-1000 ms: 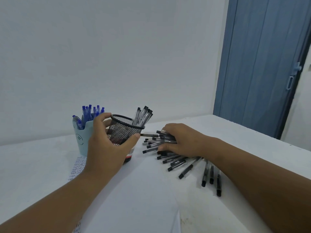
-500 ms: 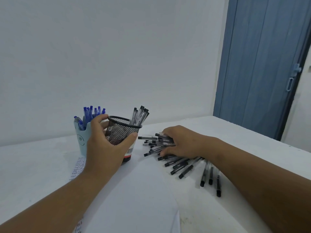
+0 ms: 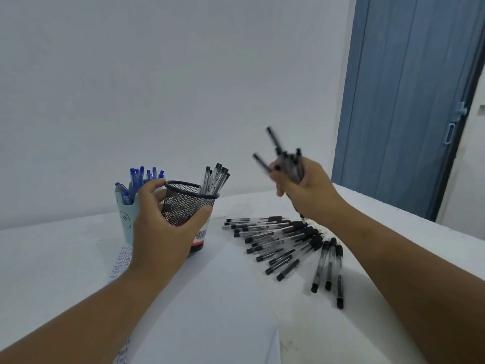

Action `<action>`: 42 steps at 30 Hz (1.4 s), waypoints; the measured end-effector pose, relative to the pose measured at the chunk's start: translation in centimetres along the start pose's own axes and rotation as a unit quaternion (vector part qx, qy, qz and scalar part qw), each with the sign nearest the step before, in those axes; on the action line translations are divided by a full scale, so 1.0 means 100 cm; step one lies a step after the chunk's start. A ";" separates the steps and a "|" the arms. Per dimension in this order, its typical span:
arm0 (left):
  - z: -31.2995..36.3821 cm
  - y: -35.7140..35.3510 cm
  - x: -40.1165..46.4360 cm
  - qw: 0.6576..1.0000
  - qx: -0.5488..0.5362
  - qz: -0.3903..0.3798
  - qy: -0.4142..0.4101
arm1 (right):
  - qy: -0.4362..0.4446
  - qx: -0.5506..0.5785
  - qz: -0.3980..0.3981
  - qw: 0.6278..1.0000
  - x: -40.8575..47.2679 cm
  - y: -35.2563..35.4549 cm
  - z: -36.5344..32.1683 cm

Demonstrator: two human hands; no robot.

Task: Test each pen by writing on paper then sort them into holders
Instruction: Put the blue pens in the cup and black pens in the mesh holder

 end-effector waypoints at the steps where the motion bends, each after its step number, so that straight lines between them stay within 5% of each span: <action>1: 0.000 0.000 0.000 1.000 -0.002 0.000 0.000 | 0.010 0.058 0.029 0.998 -0.001 0.004 -0.005; 8: 0.002 0.003 -0.001 1.000 -0.018 0.003 0.009 | -0.088 0.365 0.048 0.926 -0.022 -0.047 -0.019; 15: 0.008 0.011 -0.003 0.999 -0.015 0.029 0.013 | -0.069 0.224 -0.041 0.971 -0.056 -0.103 -0.013; 19: 0.009 0.010 -0.002 1.000 -0.015 0.019 0.010 | -0.043 0.247 -0.098 0.963 -0.063 -0.115 -0.016; 31: 0.013 -0.001 -0.005 0.998 0.018 -0.037 -0.040 | -0.038 0.321 0.014 0.946 -0.030 -0.070 -0.033; 38: 0.034 -0.018 -0.014 0.992 0.043 -0.077 -0.090 | -0.010 0.446 0.131 0.885 -0.015 -0.032 -0.061; 42: 0.043 -0.025 -0.020 0.986 0.063 -0.088 -0.126 | -0.024 0.369 0.142 0.918 -0.021 -0.050 -0.057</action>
Point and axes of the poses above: each hand's wrist, its own x-axis towards the middle knuckle, its own y-axis out of the back of the hand, z = x × y, the point moved 7 cm from there along x, towards the middle knuckle, and after that the axes turned 5 degrees about -y, right-handed, at the moved point
